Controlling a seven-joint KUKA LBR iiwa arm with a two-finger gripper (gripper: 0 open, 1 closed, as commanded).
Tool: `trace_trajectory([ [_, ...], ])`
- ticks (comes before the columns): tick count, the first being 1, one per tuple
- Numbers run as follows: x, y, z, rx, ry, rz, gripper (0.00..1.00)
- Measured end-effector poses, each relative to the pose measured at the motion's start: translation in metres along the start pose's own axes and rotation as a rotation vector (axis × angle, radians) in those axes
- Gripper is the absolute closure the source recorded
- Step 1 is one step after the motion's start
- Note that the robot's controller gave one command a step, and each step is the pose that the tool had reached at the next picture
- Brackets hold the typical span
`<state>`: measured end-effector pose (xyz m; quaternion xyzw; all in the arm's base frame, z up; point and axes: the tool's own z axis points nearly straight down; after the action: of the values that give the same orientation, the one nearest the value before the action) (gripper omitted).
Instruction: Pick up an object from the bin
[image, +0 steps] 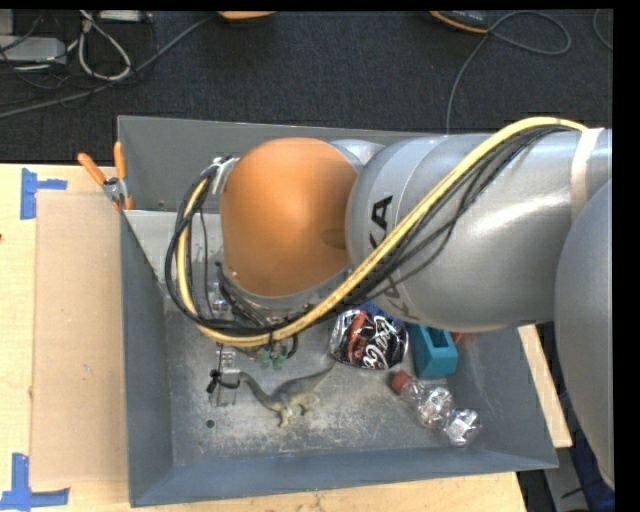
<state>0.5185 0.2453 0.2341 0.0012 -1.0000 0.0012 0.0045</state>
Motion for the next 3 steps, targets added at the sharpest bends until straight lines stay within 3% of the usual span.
trace_trajectory([
  [1,-0.002,-0.001,-0.004,-0.002,-0.007,0.005,0.00],
  [2,-0.004,-0.053,0.082,-0.003,-0.008,0.014,0.00],
  [3,-0.007,-0.091,0.096,-0.004,-0.009,-0.193,0.00],
])
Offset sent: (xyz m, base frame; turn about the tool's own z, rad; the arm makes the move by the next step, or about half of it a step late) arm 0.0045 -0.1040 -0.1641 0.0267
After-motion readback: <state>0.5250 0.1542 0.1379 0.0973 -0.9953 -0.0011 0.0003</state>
